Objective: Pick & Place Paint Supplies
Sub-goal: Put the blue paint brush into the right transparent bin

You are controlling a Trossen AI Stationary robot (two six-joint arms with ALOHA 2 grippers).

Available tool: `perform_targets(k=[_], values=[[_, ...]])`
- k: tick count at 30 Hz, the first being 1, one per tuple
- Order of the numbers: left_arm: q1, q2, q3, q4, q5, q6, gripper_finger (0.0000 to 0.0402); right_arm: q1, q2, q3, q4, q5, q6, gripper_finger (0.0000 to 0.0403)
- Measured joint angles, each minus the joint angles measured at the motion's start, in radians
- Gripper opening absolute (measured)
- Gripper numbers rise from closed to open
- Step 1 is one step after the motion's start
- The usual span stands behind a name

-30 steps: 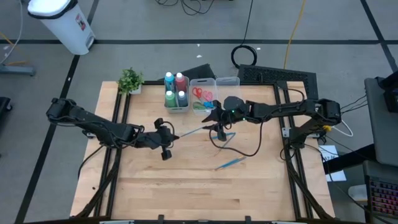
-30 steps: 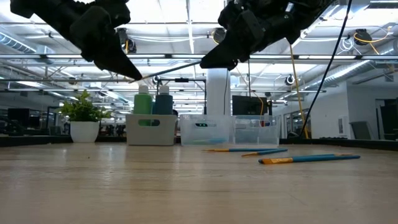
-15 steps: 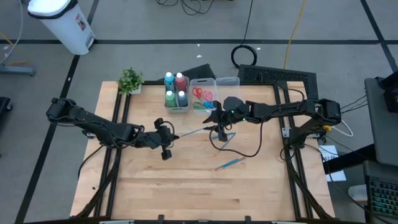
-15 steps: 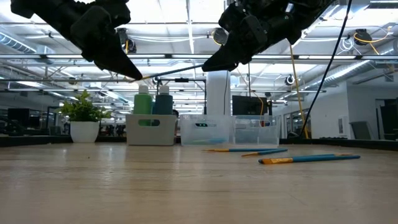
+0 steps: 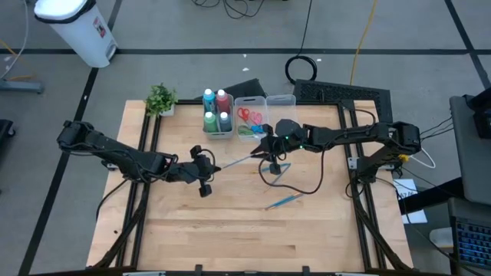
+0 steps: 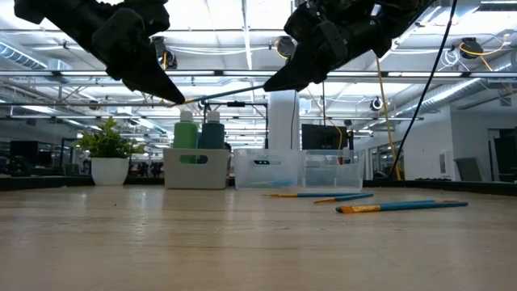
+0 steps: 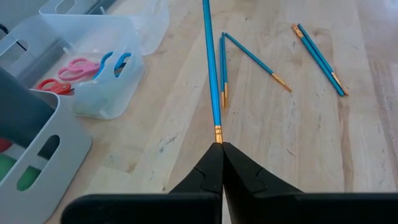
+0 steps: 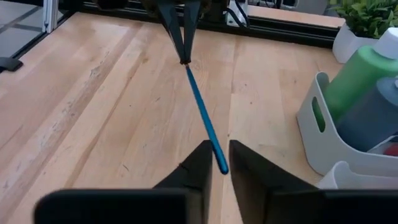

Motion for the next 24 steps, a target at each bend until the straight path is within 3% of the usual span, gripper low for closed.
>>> perform_targets(k=[4, 11, 21, 24], values=[[0.001, 0.000, 0.000, -0.003, -0.003, 0.000, 0.0005, 0.001, 0.000, 0.000, -0.003, -0.008, -0.028, 0.0009], [0.000, 0.000, 0.000, 0.002, -0.024, 0.009, 0.0014, 0.001, -0.001, 0.000, -0.002, -0.008, -0.070, 0.0005], [-0.009, -0.051, 0.000, 0.119, -0.050, 0.089, 0.0128, -0.016, -0.026, 0.000, -0.036, 0.014, -0.058, 0.0003], [-0.008, -0.084, -0.001, 0.100, -0.049, 0.082, 0.0159, -0.020, -0.061, 0.001, -0.086, 0.120, -0.043, 0.0003]])
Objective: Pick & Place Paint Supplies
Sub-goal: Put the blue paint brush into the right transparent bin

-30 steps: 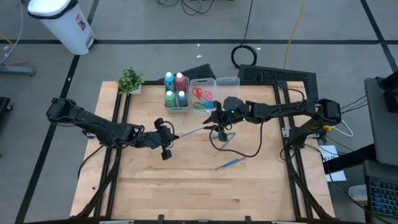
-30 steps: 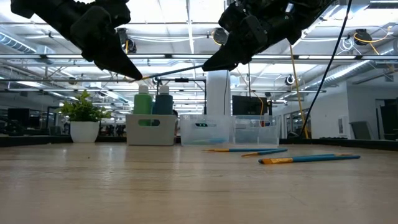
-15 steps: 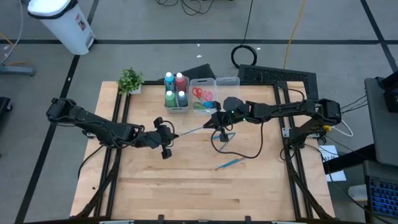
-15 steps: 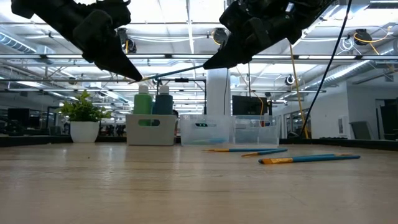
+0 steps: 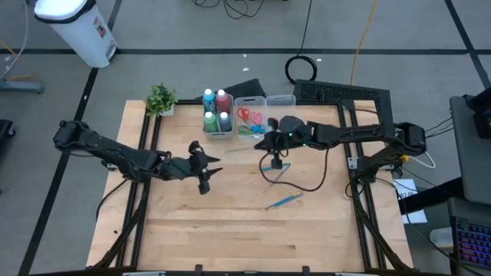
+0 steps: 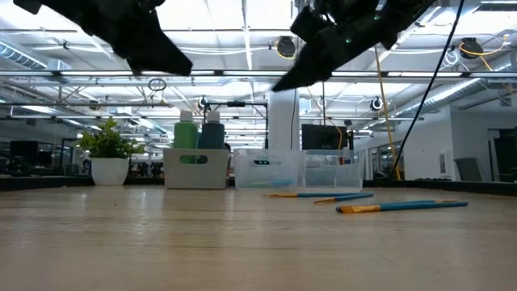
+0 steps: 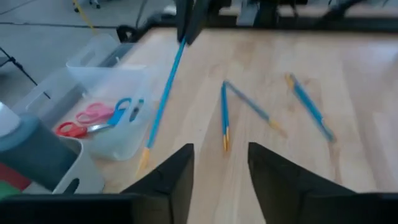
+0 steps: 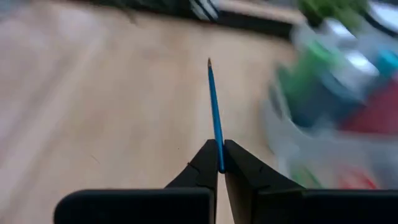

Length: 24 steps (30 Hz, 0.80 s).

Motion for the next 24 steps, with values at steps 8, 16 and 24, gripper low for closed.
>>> perform_targets(k=[8, 16, 24], values=[[0.000, -0.054, 0.000, 0.002, 0.015, -0.036, 0.0198, 0.000, -0.156, -0.001, -0.221, 0.451, 0.070, 0.0003], [0.003, -0.052, 0.000, 0.001, 0.013, -0.032, 0.0202, -0.064, -0.236, 0.000, -0.394, 0.672, 0.236, 0.0003], [0.003, -0.052, 0.000, 0.003, 0.009, -0.031, 0.0203, -0.195, -0.220, -0.084, -0.388, 0.658, 0.330, 0.0003]])
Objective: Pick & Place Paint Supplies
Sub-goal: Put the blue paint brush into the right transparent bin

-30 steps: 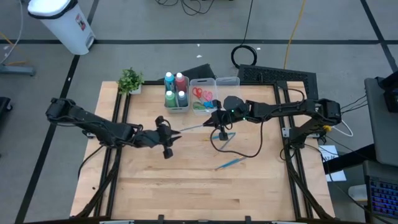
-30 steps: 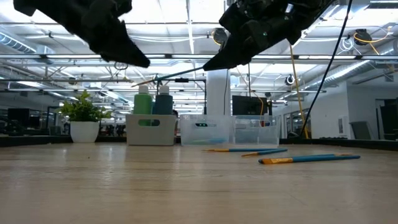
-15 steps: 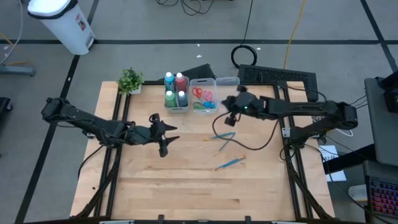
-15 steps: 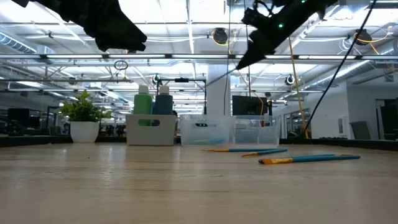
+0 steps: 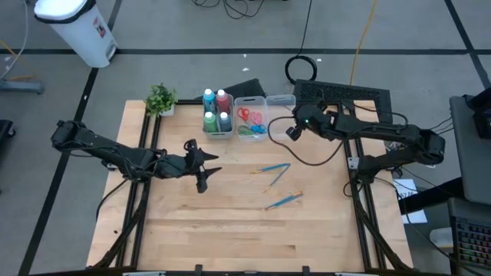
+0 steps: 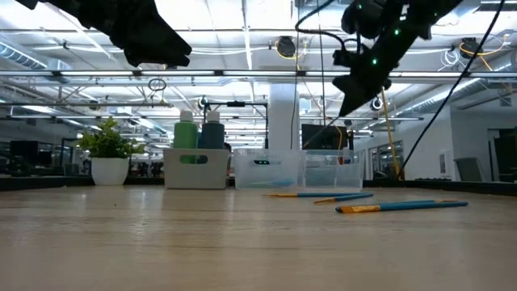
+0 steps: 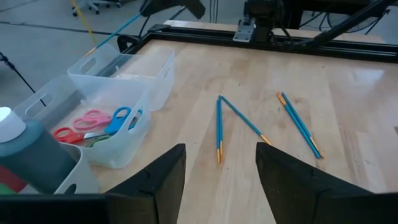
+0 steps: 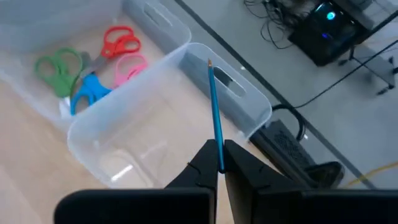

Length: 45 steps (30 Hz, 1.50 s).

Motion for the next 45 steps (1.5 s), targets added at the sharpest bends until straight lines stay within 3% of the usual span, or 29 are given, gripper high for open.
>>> perform_targets(k=[11, 22, 31, 35, 45], values=[[0.024, 0.000, 0.000, 0.001, -0.002, 0.003, 0.0202, -0.127, 0.032, -0.150, 0.280, -0.279, -0.008, 0.0003], [0.034, 0.000, 0.000, -0.001, -0.001, -0.001, 0.0202, -0.171, 0.175, -0.149, 0.407, -0.282, -0.018, 0.0004], [0.034, 0.000, 0.000, -0.001, 0.000, -0.003, 0.0202, -0.175, 0.191, -0.149, 0.446, -0.282, -0.017, 0.0007], [0.034, 0.000, 0.000, -0.001, 0.000, -0.014, 0.0203, -0.175, 0.191, -0.149, 0.448, -0.283, 0.001, 0.0032], [0.034, 0.000, 0.000, -0.002, 0.000, -0.016, 0.0203, -0.175, 0.191, -0.149, 0.457, -0.307, 0.000, 0.0142]])
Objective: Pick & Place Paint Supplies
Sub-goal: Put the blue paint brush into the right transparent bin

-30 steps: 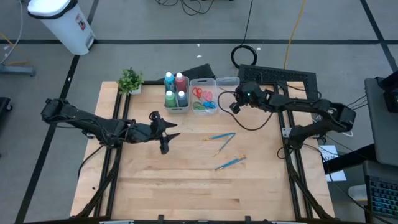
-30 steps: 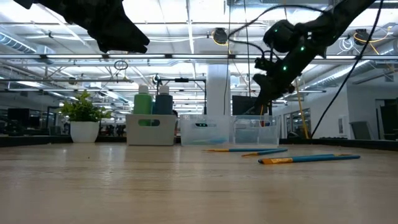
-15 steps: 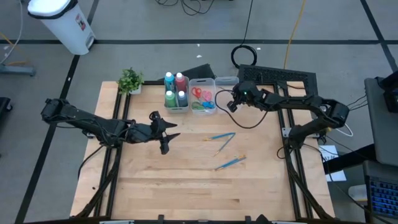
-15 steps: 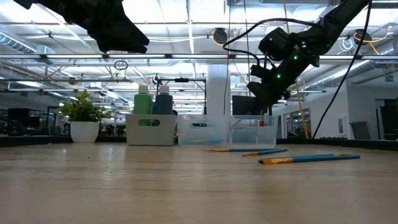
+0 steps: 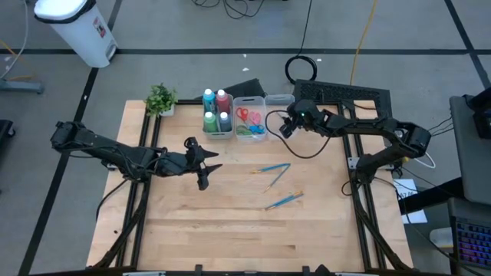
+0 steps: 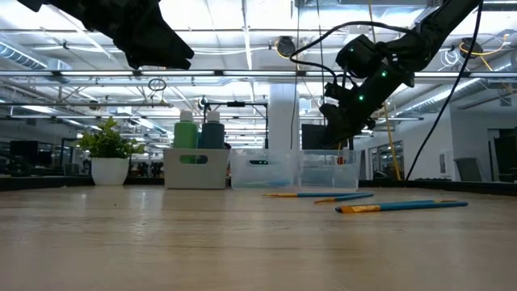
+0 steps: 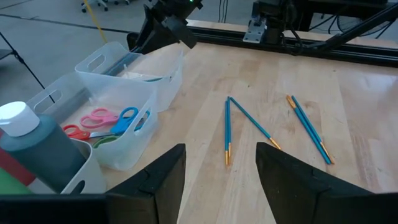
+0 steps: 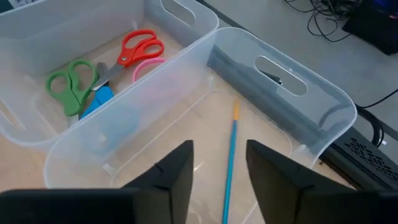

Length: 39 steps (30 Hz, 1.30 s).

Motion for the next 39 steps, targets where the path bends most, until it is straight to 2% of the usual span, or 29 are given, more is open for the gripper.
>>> perform_targets(k=[7, 14, 19, 22, 26, 31, 35, 39], values=[[0.000, 0.000, 0.000, -0.001, 0.000, -0.002, 0.0202, 0.023, -0.044, 0.000, 0.004, 0.001, -0.010, 0.0180], [0.000, 0.000, 0.000, -0.002, 0.000, -0.003, 0.0202, 0.151, -0.180, 0.000, 0.004, -0.004, -0.071, 0.0182], [0.000, 0.000, 0.000, -0.005, 0.000, -0.008, 0.0203, 0.286, -0.257, 0.001, -0.037, -0.126, -0.142, 0.0175], [0.000, 0.000, 0.000, -0.016, 0.002, -0.024, 0.0203, 0.376, -0.290, 0.001, -0.116, -0.200, -0.191, 0.0174], [0.000, 0.000, 0.000, -0.033, 0.002, -0.054, 0.0202, 0.489, -0.319, 0.001, -0.288, -0.245, -0.235, 0.0175], [0.000, 0.000, 0.000, -0.036, 0.006, -0.063, 0.0202, 0.624, -0.321, -0.014, -0.541, -0.262, -0.150, 0.0170], [0.000, 0.000, 0.000, -0.035, 0.005, -0.063, 0.0203, 0.715, -0.320, -0.109, -0.533, -0.262, -0.087, 0.0164], [0.000, 0.000, 0.000, -0.035, -0.001, -0.062, 0.0202, 0.777, -0.315, -0.223, -0.405, -0.260, -0.077, 0.0160]])
